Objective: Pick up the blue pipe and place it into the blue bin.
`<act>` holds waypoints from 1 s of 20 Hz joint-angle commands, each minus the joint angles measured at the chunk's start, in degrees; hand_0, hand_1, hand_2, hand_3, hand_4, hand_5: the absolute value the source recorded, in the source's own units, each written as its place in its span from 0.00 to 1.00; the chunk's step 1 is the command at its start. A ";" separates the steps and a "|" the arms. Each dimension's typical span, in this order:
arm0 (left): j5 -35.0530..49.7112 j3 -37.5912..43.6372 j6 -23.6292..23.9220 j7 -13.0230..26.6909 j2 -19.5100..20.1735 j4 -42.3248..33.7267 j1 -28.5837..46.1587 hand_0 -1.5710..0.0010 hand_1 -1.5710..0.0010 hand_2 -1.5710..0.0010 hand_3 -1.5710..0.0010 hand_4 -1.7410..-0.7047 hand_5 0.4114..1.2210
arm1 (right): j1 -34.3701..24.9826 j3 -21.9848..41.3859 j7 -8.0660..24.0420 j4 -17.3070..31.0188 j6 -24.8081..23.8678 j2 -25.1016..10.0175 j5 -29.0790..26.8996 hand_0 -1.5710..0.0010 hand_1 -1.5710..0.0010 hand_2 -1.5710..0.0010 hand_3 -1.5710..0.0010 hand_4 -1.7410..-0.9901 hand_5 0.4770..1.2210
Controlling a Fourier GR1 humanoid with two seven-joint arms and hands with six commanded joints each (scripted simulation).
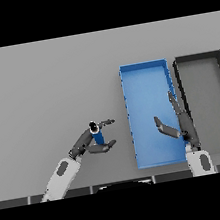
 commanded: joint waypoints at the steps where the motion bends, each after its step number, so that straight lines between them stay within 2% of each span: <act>1: 1.25 0.51 -0.36 -0.75 -0.47 -0.10 0.27 0.92 0.80 0.69 0.66 0.44 0.40 | -0.02 0.62 0.02 0.04 -0.20 0.54 0.56 1.00 1.00 1.00 1.00 0.69 0.24; 2: 1.82 0.69 -0.22 -1.17 -1.02 -0.19 0.61 0.77 0.65 0.56 0.53 0.36 0.52 | -0.67 0.38 0.63 -0.21 -0.24 0.31 0.44 1.00 1.00 1.00 1.00 0.69 0.24; 3: 1.88 0.58 0.14 -0.44 -1.33 -0.48 0.80 0.62 0.52 0.45 0.42 0.29 0.62 | 0.47 0.38 -0.46 -0.39 -0.02 0.11 0.39 1.00 1.00 1.00 1.00 0.69 0.24; 4: 1.89 0.48 0.00 0.23 -1.35 -0.71 0.83 0.49 0.42 0.36 0.34 0.24 0.69 | 0.00 0.17 -0.10 -0.26 0.07 0.18 -0.06 1.00 1.00 1.00 1.00 0.69 0.24; 6: 1.25 -0.23 -0.42 -0.59 -1.67 -1.02 1.09 0.32 0.27 0.23 0.24 0.16 0.80 | 0.04 0.34 0.36 -0.62 0.20 0.64 -0.54 1.00 1.00 1.00 1.00 0.68 0.25; 8: 0.05 -0.77 0.67 -1.04 -1.65 -1.77 1.18 0.20 0.17 0.15 0.15 0.20 0.87 | -0.27 0.42 0.73 -0.44 0.64 0.37 -0.59 1.00 1.00 1.00 1.00 0.69 0.23; 10: -1.22 -0.83 1.46 -2.53 -2.67 -2.46 1.28 0.13 0.11 0.09 0.10 0.23 0.92 | -1.05 0.24 1.74 0.17 0.61 0.62 -0.88 1.00 1.00 1.00 1.00 0.69 0.22; 13: -1.84 -0.18 2.08 -4.12 -3.31 -4.06 1.17 0.07 0.06 0.05 0.05 0.25 0.96 | -1.52 -0.12 1.50 0.59 0.70 0.55 -1.36 1.00 1.00 1.00 1.00 0.70 0.20; 14: -1.85 -0.13 2.21 -3.70 -4.22 -4.83 0.40 0.05 0.04 0.04 0.04 0.26 0.97 | -1.51 -0.42 0.88 0.71 0.94 0.37 -1.78 1.00 1.00 1.00 1.00 0.69 0.21; 16: -1.43 0.26 1.80 -3.99 -4.94 -7.23 -0.18 0.03 0.03 0.02 0.03 0.26 0.98 | -1.85 -0.23 1.80 0.63 0.62 0.31 -1.13 1.00 1.00 1.00 1.00 0.69 0.21; 17: -1.43 0.82 1.66 -3.82 -4.77 -7.69 -0.54 0.03 0.02 0.02 0.02 0.26 0.98 | -1.04 0.11 0.98 0.34 0.32 0.29 -0.34 1.00 1.00 1.00 1.00 0.69 0.22; 20: -0.79 0.86 -0.04 -1.40 -4.86 -11.80 -1.78 0.01 0.01 0.01 0.01 0.27 0.99 | -0.63 0.43 1.42 0.15 0.08 0.21 0.53 1.00 1.00 1.00 1.00 0.73 0.22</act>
